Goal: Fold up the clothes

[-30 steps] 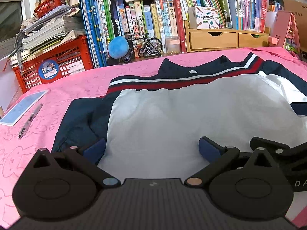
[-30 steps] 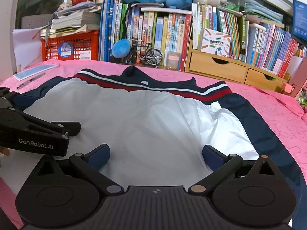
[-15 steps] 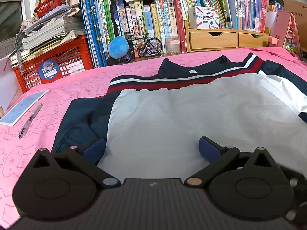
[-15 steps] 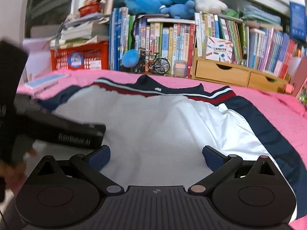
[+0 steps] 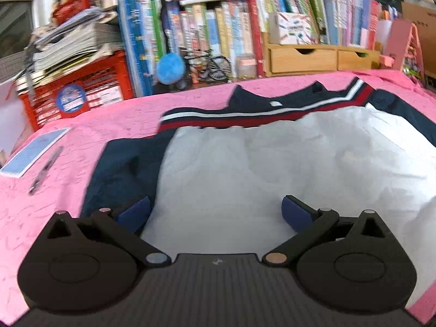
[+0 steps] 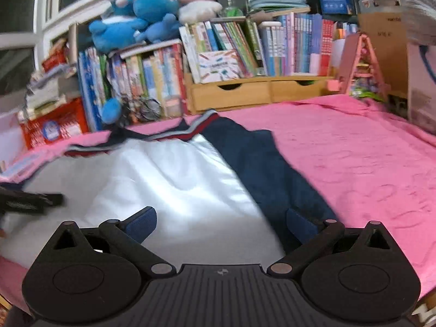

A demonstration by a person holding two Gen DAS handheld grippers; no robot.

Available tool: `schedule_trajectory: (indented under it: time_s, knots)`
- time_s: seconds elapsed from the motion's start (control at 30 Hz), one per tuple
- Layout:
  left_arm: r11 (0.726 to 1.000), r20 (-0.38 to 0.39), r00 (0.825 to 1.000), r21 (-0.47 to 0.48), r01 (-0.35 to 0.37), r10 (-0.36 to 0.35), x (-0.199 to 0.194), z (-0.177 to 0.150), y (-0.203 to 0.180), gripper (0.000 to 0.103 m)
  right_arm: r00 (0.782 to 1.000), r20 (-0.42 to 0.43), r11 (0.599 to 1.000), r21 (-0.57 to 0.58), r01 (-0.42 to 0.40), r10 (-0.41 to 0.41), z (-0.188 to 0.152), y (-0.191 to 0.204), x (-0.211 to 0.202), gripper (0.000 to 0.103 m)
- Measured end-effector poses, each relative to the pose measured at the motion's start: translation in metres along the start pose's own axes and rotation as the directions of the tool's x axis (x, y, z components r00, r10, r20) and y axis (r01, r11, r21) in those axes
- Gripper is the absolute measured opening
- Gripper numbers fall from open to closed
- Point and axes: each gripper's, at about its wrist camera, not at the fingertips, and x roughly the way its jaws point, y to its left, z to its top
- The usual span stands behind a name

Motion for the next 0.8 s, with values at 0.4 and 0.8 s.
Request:
schedule_trajectory:
  time_s: [0.4,0.8]
  knots:
    - [0.978,-0.031,0.998,-0.197,-0.065,0.06,-0.021,-0.037,0.094,0.103,0.996,0.06,0.995,-0.074,0.063,-0.059,-0.017,0.017,0.008,0.103]
    - [0.988,0.072,0.997,-0.152,0.014,-0.003,-0.069,-0.004,0.052,0.103,0.993,0.091,0.98,0.178,-0.086,0.07,-0.008,-0.06,-0.054,0.103]
